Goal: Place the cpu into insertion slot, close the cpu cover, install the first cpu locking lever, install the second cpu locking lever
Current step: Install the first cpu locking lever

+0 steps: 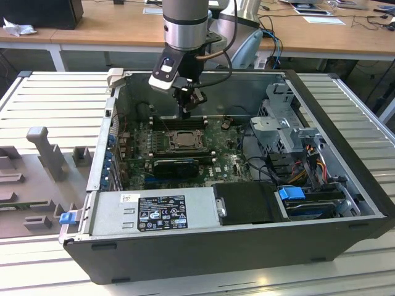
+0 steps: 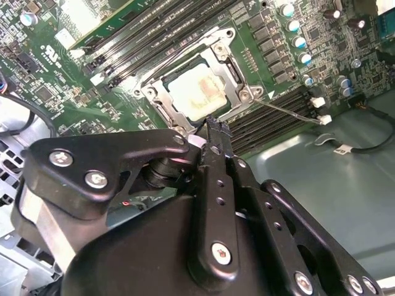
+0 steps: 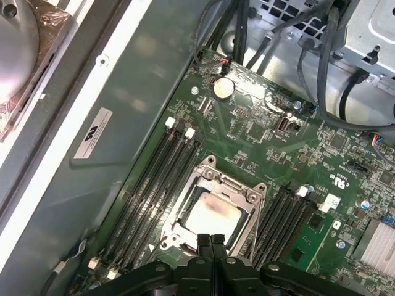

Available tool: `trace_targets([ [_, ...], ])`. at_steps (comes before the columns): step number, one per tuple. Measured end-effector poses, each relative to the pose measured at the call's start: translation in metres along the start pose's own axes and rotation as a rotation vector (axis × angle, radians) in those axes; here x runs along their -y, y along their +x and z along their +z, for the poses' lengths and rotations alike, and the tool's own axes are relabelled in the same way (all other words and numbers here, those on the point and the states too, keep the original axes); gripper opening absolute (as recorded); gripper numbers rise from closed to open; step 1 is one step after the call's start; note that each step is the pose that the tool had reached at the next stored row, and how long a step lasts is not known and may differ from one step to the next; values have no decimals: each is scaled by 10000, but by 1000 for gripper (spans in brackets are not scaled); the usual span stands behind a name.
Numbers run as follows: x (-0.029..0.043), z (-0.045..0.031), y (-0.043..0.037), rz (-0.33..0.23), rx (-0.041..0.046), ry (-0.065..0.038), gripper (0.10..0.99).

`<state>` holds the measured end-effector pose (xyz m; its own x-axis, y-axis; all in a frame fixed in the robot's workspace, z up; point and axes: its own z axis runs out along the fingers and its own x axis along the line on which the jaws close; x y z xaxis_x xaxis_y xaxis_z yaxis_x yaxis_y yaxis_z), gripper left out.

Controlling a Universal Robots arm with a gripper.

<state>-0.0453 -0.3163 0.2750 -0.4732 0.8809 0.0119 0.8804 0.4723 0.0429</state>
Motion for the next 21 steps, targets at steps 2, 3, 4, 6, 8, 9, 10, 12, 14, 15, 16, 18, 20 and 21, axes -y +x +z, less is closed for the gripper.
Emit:
trace_targets([
  [2, 0, 0, 0, -43, -2, 0, 106],
  [3, 0, 0, 0, -116, -5, 2, 106],
  [4, 0, 0, 0, -154, -7, 2, 106],
  [6, 0, 0, 0, -271, -12, 4, 106],
  [8, 0, 1, 0, -1028, -45, 12, 106],
  [9, 0, 1, 0, -1223, -53, 15, 106],
  [10, 0, 1, 0, -1507, -65, 18, 106],
  [12, 1, 2, 0, -2033, -87, 24, 106],
  [14, 2, 2, 1, -2186, -94, 26, 106],
  [15, 2, 3, 1, -2330, -100, 28, 106],
  [16, 2, 5, 1, -2522, -108, 31, 106],
  [18, 2, 5, 1, -3015, -130, 35, 106],
  [20, 2, 5, 1, -3211, -138, 38, 106],
  [21, 2, 6, 1, -3322, -143, 38, 106],
])
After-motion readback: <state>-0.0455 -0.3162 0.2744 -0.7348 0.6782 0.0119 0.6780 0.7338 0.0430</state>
